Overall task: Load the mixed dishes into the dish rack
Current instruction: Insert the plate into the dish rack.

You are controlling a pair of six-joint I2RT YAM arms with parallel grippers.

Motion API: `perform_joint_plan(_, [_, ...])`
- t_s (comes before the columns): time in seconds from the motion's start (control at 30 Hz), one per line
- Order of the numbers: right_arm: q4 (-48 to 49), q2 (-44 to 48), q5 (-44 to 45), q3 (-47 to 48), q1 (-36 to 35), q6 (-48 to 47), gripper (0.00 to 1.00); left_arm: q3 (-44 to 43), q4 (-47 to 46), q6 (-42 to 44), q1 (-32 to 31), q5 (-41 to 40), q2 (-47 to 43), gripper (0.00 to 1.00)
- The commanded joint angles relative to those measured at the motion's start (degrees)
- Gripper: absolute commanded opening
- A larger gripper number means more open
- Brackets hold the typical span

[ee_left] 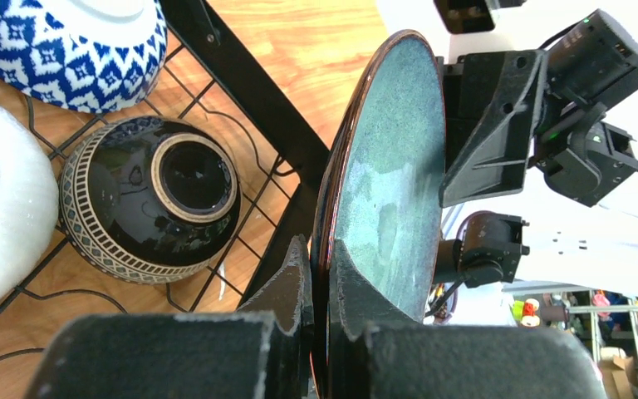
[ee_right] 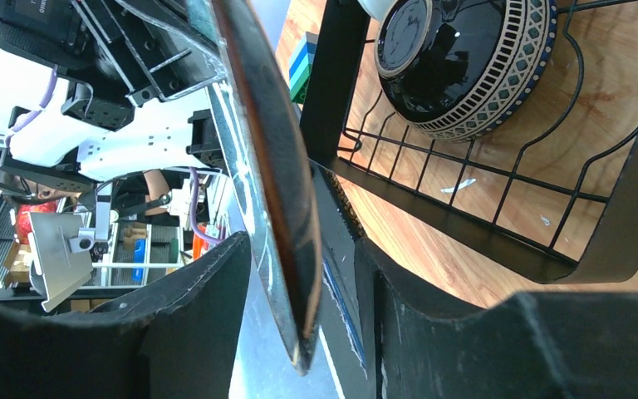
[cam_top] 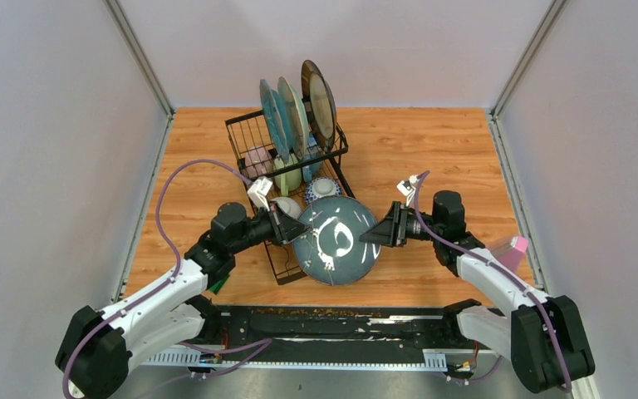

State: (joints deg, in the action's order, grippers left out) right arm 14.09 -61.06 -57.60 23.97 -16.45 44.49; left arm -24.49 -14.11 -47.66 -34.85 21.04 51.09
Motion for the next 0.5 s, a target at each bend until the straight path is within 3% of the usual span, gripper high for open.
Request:
perform_joint_plan(0.0, [4.0, -1.28, -1.8, 2.38, -0.51, -0.48, 0.49, -1.28, -11.78, -3.63, 1.56, 2.92, -4.39, 0.0])
perform_joint_plan(0.23, [3.69, -1.96, -4.7, 4.37, -3.27, -1.53, 0.49, -0.21, -13.57, -5.14, 3.01, 3.13, -4.91, 0.0])
perform_joint_plan(0.47, [5.38, -1.12, 0.71, 5.34, -5.4, 0.94, 0.32, 0.85, -14.9, -6.03, 3.03, 2.5, -5.1, 0.0])
